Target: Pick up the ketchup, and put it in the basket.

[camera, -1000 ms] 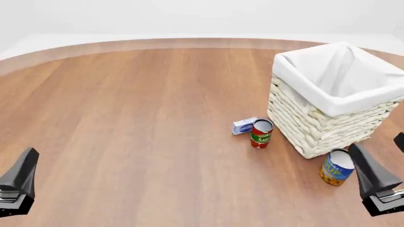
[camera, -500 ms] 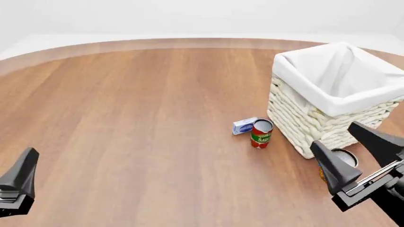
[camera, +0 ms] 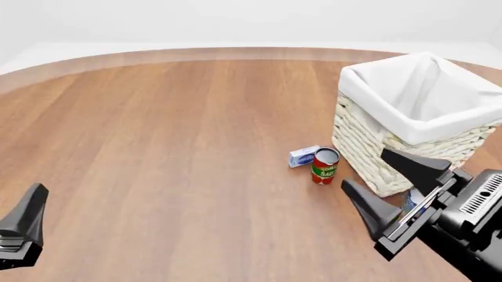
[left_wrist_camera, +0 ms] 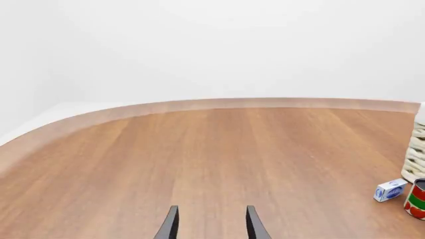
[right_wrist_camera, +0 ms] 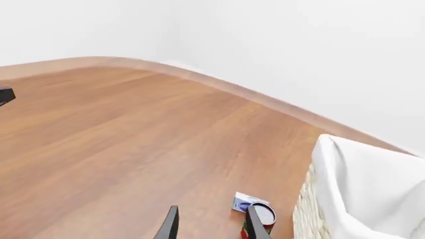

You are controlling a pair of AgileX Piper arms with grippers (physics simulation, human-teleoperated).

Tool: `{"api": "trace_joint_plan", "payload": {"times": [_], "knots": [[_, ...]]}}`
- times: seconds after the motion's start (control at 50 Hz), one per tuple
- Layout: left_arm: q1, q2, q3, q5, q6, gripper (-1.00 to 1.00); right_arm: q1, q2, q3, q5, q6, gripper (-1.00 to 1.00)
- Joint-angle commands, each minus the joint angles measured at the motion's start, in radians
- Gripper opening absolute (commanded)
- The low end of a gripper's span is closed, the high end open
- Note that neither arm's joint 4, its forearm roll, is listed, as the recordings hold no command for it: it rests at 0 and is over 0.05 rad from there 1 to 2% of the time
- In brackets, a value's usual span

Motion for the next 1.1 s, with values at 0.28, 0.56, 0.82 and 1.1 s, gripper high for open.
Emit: {"api": "trace_joint_plan", "payload": {"times": [0.28,0.56,0.82,1.1], "knots": [[0.000,0.000,0.000,0.000,0.000,1.00,0.179,0.211,-0.054,-0.111,-0.002,1.00],[0.000,0.000,0.000,0.000,0.000,1.00,0.270,0.301,-0.119,-0.122,0.014,1.00],[0.000,0.000,0.000,0.000,0.000,1.00,0.353,0.390,-0.185,-0.126,0.067,1.00],[0.000,0.000,0.000,0.000,0.000,1.00,0.441,0.456,-0.244,-0.115,0.131,1.00]]}}
